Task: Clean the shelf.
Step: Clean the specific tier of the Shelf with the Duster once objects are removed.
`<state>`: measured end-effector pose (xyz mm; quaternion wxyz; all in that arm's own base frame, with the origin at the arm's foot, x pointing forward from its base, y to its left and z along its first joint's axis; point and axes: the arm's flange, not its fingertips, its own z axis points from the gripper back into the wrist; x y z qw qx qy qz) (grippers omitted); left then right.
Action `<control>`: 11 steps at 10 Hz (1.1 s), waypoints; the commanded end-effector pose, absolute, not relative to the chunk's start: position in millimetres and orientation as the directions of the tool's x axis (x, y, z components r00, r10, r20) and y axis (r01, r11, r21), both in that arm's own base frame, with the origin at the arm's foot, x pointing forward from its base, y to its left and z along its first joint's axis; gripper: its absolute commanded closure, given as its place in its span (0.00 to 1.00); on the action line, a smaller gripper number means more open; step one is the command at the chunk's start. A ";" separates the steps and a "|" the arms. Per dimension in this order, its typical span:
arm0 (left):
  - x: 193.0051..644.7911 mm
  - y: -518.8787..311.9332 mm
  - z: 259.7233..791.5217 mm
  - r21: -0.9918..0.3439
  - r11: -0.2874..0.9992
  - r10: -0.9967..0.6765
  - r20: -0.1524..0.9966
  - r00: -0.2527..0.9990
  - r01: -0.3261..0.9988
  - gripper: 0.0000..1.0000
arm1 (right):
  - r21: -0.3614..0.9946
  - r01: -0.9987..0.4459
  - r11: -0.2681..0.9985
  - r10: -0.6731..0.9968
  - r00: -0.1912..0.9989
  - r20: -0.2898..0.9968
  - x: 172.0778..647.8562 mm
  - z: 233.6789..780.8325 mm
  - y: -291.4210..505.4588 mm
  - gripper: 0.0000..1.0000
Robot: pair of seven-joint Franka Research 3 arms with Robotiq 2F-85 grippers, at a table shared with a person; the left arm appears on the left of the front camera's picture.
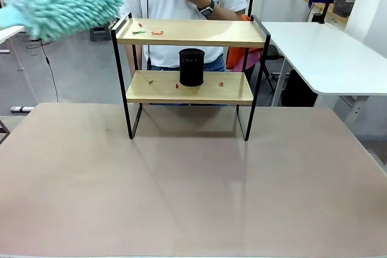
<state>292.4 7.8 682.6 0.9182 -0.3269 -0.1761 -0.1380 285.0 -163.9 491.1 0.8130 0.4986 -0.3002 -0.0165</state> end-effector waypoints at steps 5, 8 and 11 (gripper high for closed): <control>292.4 7.8 682.6 -0.552 0.748 -0.138 0.414 0.900 0.369 0.88 | 0.813 -0.304 0.497 -0.324 0.804 0.498 288.0 492.0 -163.4 0.00; 307.7 -13.9 701.6 -0.465 0.848 -0.014 0.459 0.888 0.253 0.88 | 0.813 -0.304 0.497 -0.324 0.804 0.498 288.0 492.0 -163.4 0.00; 329.0 -51.9 711.4 -0.392 0.884 -0.057 0.449 0.892 0.254 0.88 | 0.813 -0.304 0.497 -0.324 0.804 0.498 288.0 492.0 -163.4 0.00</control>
